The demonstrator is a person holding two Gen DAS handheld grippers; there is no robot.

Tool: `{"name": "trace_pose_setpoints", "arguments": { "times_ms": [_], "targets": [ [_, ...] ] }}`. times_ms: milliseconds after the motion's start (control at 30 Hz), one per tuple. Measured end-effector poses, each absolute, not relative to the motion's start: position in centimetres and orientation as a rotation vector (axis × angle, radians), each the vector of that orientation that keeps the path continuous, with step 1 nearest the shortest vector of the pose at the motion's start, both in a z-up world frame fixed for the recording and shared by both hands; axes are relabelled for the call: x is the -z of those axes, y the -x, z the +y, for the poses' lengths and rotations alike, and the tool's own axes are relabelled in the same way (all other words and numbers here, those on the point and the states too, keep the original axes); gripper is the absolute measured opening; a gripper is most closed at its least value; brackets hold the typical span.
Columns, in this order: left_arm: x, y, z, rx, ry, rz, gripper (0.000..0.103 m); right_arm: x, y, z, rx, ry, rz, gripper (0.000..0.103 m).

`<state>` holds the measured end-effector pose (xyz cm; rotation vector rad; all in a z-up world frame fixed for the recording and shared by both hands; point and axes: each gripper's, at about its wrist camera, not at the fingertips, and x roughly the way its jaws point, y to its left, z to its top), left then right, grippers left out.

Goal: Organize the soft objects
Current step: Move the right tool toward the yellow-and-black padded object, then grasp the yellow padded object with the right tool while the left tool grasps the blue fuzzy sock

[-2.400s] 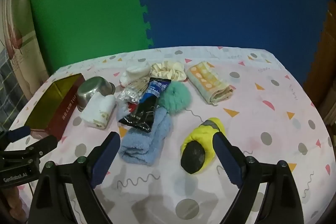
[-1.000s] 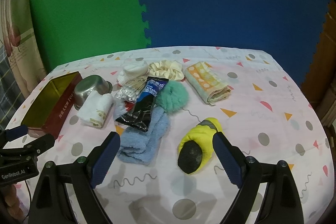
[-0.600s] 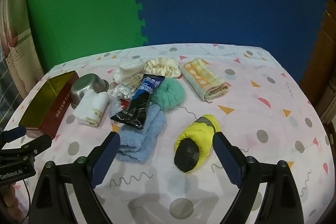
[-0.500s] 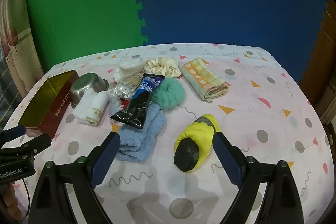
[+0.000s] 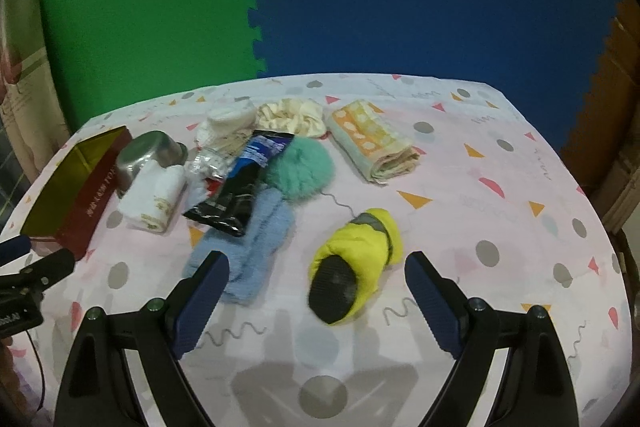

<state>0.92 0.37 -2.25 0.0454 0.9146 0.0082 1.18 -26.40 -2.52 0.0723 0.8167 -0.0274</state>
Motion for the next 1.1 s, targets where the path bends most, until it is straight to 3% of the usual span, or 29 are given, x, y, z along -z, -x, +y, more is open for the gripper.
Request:
{"name": "trace_pose_setpoints", "arguments": {
  "times_ms": [667,933,1100],
  "targets": [
    [3.6,-1.6,-1.0,0.032,-0.088,0.931,0.093,7.1,-6.3,-28.1,0.114,-0.016,0.937,0.091],
    [4.5,-2.3,-3.1,0.110,-0.104,0.950,0.093,8.4,-7.2,-28.7,0.070,-0.037,0.948,0.056],
    [4.7,-2.6,-5.0,0.195,-0.116,0.961,0.093,8.5,-7.1,-29.3,0.056,-0.035,0.927,0.047]
  ]
}}
